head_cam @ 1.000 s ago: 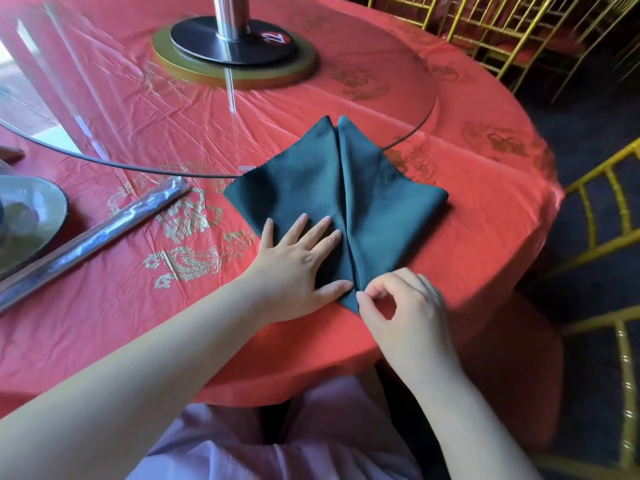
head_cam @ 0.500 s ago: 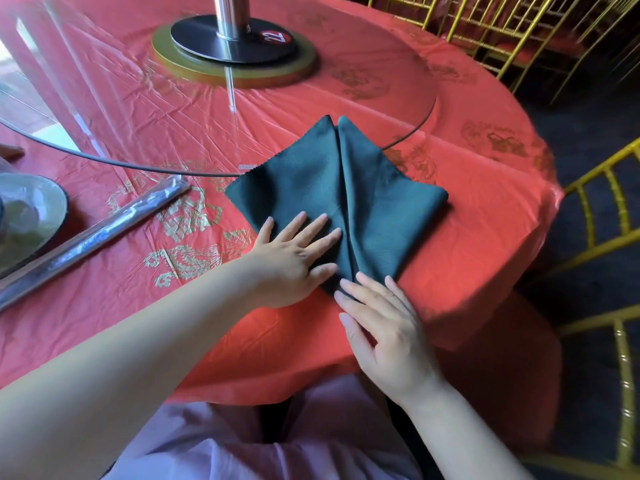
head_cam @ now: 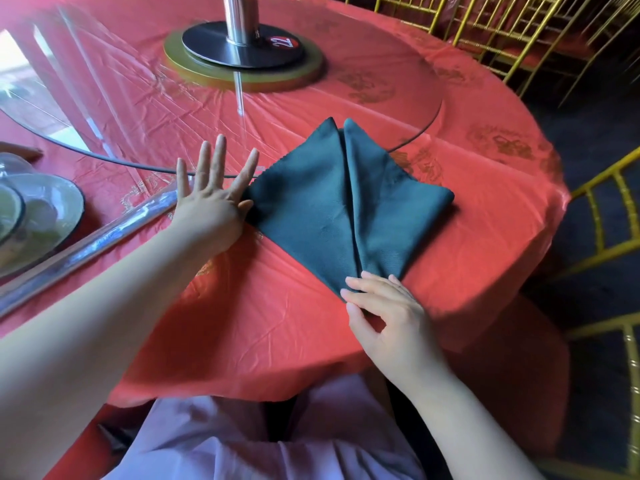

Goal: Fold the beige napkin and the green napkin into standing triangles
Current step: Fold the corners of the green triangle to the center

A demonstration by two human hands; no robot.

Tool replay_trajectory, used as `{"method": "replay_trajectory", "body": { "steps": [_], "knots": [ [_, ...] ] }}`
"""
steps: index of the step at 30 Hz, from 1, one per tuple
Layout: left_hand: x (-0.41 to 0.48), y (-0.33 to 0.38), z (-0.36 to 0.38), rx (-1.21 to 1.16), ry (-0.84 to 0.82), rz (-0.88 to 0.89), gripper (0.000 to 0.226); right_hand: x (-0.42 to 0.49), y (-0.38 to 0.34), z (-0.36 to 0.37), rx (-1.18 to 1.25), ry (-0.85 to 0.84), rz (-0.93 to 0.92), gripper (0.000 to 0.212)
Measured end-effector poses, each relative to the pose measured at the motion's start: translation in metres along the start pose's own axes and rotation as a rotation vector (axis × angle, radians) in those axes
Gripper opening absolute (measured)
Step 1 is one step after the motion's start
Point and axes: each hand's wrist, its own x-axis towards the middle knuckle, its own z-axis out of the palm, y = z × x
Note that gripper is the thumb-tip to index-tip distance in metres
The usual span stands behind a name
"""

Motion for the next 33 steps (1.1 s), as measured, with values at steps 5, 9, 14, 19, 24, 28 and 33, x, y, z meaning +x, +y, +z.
{"method": "replay_trajectory", "body": {
  "steps": [5, 9, 14, 19, 24, 28, 33],
  "knots": [
    [-0.014, 0.029, -0.005, -0.04, 0.127, 0.196, 0.075, 0.007, 0.0, -0.02, 0.197, 0.014, 0.103, 0.028],
    [-0.041, 0.075, -0.009, -0.161, -0.093, 0.52, 0.063, 0.005, 0.002, -0.031, 0.041, 0.112, 0.192, 0.009],
    [-0.059, 0.092, 0.007, -0.107, -0.229, 0.568, 0.085, -0.005, -0.003, -0.019, -0.108, 0.088, 0.262, 0.01],
    [-0.061, 0.091, 0.009, -0.11, -0.219, 0.578, 0.08, -0.003, -0.007, -0.015, -0.168, 0.148, 0.288, 0.014],
    [-0.061, 0.092, 0.004, -0.12, -0.204, 0.613, 0.063, 0.006, -0.011, -0.012, -0.202, 0.141, 0.278, 0.018],
    [-0.059, 0.094, 0.005, -0.062, -0.244, 0.653, 0.058, 0.006, -0.004, -0.011, -0.188, 0.107, 0.239, 0.015],
    [-0.059, 0.098, 0.003, -0.077, -0.297, 0.668, 0.065, 0.006, 0.0, -0.013, -0.049, 0.041, 0.26, 0.008]
  ]
}}
